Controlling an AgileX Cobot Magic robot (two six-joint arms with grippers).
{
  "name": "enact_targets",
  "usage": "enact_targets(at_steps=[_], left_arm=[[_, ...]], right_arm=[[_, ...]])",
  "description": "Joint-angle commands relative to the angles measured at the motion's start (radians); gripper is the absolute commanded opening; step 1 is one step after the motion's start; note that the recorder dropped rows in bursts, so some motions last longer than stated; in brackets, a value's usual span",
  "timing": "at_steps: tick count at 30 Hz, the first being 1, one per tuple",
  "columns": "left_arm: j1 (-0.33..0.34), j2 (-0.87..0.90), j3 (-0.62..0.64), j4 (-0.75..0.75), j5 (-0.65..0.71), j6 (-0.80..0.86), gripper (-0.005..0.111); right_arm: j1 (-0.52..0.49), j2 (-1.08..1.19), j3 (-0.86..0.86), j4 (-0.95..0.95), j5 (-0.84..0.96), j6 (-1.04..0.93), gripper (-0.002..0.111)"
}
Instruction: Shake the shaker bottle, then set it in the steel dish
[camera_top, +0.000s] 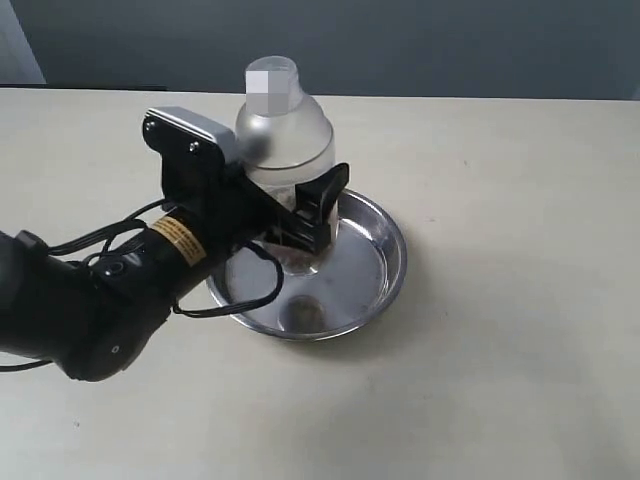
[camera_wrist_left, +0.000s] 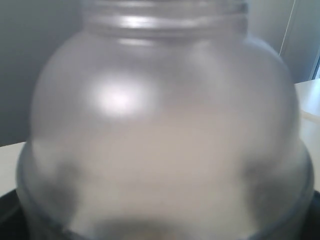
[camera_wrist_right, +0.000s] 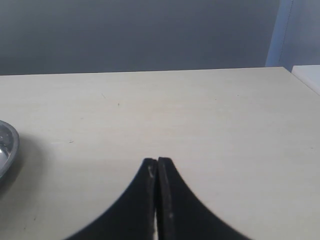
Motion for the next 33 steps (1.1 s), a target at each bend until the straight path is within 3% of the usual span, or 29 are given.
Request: enact_targets(at_steps=[1, 5, 7, 8, 11, 13, 15, 16, 18, 21, 23, 24, 26, 29, 31, 33], left_arm=[[0.001, 0.007, -0.001, -0.015, -0.080, 0.000, 0.000], [0.001, -0.127, -0.017, 0.011, -0.071, 0.000, 0.000], [0.001, -0.089, -0.035, 0.024, 0.209, -0.003, 0.000], [0.001, -0.050, -0.031, 0.027, 0.232, -0.001, 0.000], [0.001, -0.076, -0.003, 0.050, -0.009, -0.001, 0.000], [0.001, -0.168, -0.022, 0.066, -0.080, 0.008, 0.000], [0.001, -0.259, -0.064, 0.026, 0.062, 0.063, 0.000], [0.001, -0.281, -0.088, -0.013, 0.216, 0.069, 0.000], [0.001, -0.238, -0.092, -0.023, 0.403, 0.072, 0.000], [-0.002, -0.183, -0.067, 0.021, 0.311, 0.070, 0.000], [-0.002, -0.287, -0.087, 0.082, 0.207, 0.070, 0.000], [-0.002, -0.343, -0.107, 0.100, 0.215, 0.074, 0.000], [-0.002, -0.459, -0.158, 0.069, 0.383, 0.131, 0.000], [0.014, -0.383, -0.130, -0.069, 0.583, 0.160, 0.000], [0.019, -0.311, -0.097, -0.066, 0.547, 0.109, 0.000], [0.015, -0.354, -0.094, 0.062, 0.454, 0.080, 0.000]], right_arm=[[-0.004, -0.004, 0.001, -0.003, -0.013, -0.001, -0.001], [-0.004, -0.004, 0.001, -0.003, -0.013, -0.001, -0.001], [-0.004, -0.004, 0.001, -0.003, -0.013, -0.001, -0.001], [-0.004, -0.004, 0.001, -0.003, -0.013, -0.001, -0.001], [-0.004, -0.004, 0.001, -0.003, -0.013, -0.001, -0.001], [-0.004, -0.004, 0.001, -0.003, -0.013, -0.001, -0.001], [-0.004, -0.004, 0.001, -0.003, -0.013, -0.001, -0.001], [-0.004, -0.004, 0.001, -0.003, -0.013, -0.001, -0.001], [-0.004, -0.004, 0.001, -0.003, -0.013, -0.001, -0.001], [-0.004, -0.004, 0.001, -0.003, -0.013, -0.001, -0.001], [-0.004, -0.004, 0.001, -0.003, -0.013, -0.001, -0.001], [-0.004, -0.004, 0.001, -0.003, -0.013, -0.001, -0.001], [-0.004, -0.004, 0.001, -0.003, -0.013, -0.001, -0.001], [-0.004, -0.004, 0.001, -0.003, -0.013, -0.001, -0.001], [-0.004, -0.004, 0.001, -0.003, -0.013, -0.001, -0.001], [-0.004, -0.004, 0.001, -0.003, -0.013, -0.001, -0.001]])
